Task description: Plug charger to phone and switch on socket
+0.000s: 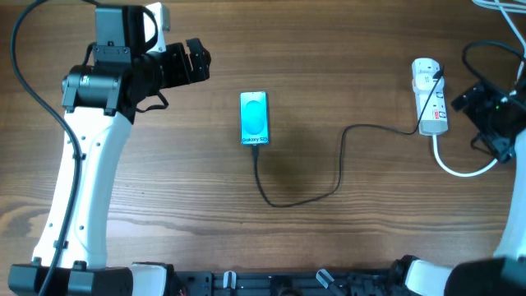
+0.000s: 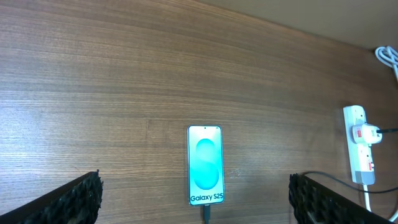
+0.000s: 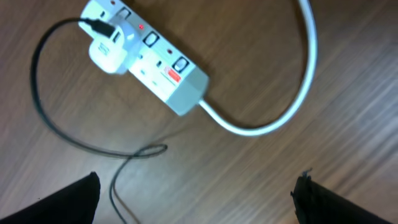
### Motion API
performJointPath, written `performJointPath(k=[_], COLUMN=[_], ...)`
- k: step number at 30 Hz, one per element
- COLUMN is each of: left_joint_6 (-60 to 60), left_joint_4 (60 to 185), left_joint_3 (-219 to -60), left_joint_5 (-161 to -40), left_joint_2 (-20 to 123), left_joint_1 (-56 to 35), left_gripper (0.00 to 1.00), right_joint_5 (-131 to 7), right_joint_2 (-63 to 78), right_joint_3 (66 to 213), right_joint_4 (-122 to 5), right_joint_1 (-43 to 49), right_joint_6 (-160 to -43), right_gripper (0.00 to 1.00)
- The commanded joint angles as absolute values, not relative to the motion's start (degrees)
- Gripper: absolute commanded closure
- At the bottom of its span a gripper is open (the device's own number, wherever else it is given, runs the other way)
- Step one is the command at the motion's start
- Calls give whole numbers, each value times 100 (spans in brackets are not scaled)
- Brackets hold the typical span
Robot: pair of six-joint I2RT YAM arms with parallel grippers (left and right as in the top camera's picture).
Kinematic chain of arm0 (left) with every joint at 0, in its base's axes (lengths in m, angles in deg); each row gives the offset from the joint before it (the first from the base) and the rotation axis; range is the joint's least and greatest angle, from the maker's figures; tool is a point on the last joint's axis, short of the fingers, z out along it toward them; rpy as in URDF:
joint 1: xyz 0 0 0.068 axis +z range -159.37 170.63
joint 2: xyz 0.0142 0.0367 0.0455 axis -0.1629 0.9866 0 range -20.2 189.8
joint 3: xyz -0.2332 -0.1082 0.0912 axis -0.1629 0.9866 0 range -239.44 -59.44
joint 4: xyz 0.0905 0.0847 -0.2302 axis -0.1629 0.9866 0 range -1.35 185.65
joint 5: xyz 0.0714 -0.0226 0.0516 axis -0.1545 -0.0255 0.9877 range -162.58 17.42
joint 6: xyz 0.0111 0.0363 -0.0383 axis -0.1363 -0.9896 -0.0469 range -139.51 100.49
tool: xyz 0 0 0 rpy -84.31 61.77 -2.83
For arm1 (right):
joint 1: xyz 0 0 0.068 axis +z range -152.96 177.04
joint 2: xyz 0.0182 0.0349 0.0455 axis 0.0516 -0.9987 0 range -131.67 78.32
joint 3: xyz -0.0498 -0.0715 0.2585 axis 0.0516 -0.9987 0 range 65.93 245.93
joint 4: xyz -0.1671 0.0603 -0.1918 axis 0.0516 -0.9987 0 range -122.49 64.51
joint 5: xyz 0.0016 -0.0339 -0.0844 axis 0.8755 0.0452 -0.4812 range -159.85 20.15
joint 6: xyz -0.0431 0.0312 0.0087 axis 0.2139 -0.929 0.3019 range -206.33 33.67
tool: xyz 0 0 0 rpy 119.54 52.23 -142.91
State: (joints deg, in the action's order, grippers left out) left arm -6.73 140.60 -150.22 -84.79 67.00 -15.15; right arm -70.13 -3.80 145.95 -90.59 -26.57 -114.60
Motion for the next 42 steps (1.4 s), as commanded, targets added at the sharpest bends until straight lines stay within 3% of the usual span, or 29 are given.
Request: performJointPath(k=[1,16,22,42], left_joint_6=[-643,-643,-643,-643], left_joint_4=[14062,14062,14062,14062], left_joint_3=[-14987,-14987,-14987,-14987], left_joint_5=[-8425,-8425,-8425,-8425], left_joint_2=[6724,6724,6724,6724], left_joint_1=[-1509,-1509,-1509,-1509], left_gripper=[0,0,0,0], right_joint_5=[-7148,-6510,-5948,-5942], right_joint_2=[260,3696,3799,3799], right_joint_3=[14556,12873,12862,12862], right_joint_4=[-9341,-9308,-9717,-9759], right_joint_1=[-2644,-2412,-2412,-2412], right_joint_6=[-11453,-11355,-11351,-11349], right_gripper=[0,0,0,0])
